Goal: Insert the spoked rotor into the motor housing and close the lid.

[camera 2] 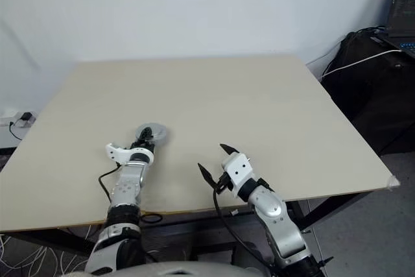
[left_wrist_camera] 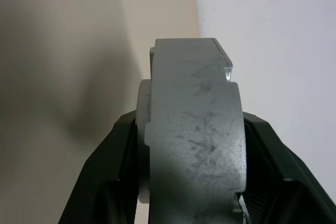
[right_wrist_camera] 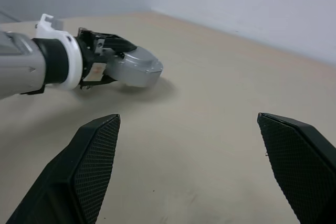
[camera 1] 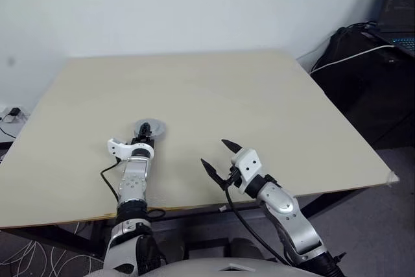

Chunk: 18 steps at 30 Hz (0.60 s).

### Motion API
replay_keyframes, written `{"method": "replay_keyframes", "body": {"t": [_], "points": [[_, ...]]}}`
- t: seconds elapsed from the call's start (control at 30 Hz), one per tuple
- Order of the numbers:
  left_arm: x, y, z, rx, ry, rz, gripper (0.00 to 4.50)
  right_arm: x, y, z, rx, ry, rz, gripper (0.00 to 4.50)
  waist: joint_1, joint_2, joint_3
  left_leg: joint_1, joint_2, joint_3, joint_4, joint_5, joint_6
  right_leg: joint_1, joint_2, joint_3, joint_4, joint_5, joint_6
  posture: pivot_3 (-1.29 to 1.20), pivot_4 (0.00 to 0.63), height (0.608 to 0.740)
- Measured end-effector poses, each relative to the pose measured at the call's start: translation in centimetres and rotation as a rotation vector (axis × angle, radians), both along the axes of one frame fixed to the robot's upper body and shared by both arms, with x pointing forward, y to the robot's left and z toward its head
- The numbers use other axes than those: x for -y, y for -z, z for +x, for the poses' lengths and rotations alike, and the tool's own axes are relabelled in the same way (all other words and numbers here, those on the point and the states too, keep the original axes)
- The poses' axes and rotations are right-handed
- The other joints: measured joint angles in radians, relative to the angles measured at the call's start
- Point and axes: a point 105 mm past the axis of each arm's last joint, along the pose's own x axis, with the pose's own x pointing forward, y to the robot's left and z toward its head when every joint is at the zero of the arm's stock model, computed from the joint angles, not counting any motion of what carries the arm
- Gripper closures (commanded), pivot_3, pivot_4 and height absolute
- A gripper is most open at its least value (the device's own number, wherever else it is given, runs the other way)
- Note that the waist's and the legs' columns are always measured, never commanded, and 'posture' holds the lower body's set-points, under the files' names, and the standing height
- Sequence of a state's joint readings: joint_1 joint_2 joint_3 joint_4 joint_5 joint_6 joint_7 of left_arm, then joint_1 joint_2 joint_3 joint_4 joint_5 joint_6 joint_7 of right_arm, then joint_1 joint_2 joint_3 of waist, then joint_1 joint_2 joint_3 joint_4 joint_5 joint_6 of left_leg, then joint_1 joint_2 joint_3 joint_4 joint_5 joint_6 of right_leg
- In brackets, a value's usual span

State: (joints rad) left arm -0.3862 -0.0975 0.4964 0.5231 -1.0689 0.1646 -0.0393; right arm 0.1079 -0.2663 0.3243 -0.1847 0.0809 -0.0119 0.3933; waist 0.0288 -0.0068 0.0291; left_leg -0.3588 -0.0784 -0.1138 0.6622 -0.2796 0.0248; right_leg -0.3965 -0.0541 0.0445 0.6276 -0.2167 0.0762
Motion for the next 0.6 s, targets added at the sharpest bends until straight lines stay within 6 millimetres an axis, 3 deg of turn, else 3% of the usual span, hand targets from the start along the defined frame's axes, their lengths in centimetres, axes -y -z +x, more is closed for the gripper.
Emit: {"method": "replay_keyframes", "body": {"t": [0.3, 0.53, 0.6], "points": [[0.0, 1.2, 1.5, -0.166, -0.015, 0.062, 2.4, -0.1, 0.4, -0.2, -0.03, -0.006, 0.002, 0.0, 0.001, 0.0, -0.001, 0.001, 0.0, 0.0, 0.0, 0.001, -0.001, 0.0, 0.0, 0.0, 0.0, 0.001, 0.0, 0.0, 0.0, 0.74], [-0.4, 1.7, 1.4, -0.221, -0.029, 0.109, 0.14, -0.2, 0.5, -0.2, -0.041, -0.006, 0.01, 0.0, -0.004, 0.001, -0.002, 0.008, 0.0, 0.001, -0.001, 0.001, 0.002, 0.007, 0.001, 0.001, 0.0, 0.0, 0.004, 0.0, 0.0, 0.74], [-0.4, 1.6, 1.3, -0.228, -0.029, 0.135, 0.07, -0.2, 0.6, -0.2, -0.048, -0.007, 0.008, 0.0, -0.009, 0.002, -0.003, 0.013, 0.001, 0.002, -0.002, 0.001, 0.002, 0.012, 0.0, 0.001, 0.0, 0.0, 0.004, 0.0, 0.0, 0.74]]}}
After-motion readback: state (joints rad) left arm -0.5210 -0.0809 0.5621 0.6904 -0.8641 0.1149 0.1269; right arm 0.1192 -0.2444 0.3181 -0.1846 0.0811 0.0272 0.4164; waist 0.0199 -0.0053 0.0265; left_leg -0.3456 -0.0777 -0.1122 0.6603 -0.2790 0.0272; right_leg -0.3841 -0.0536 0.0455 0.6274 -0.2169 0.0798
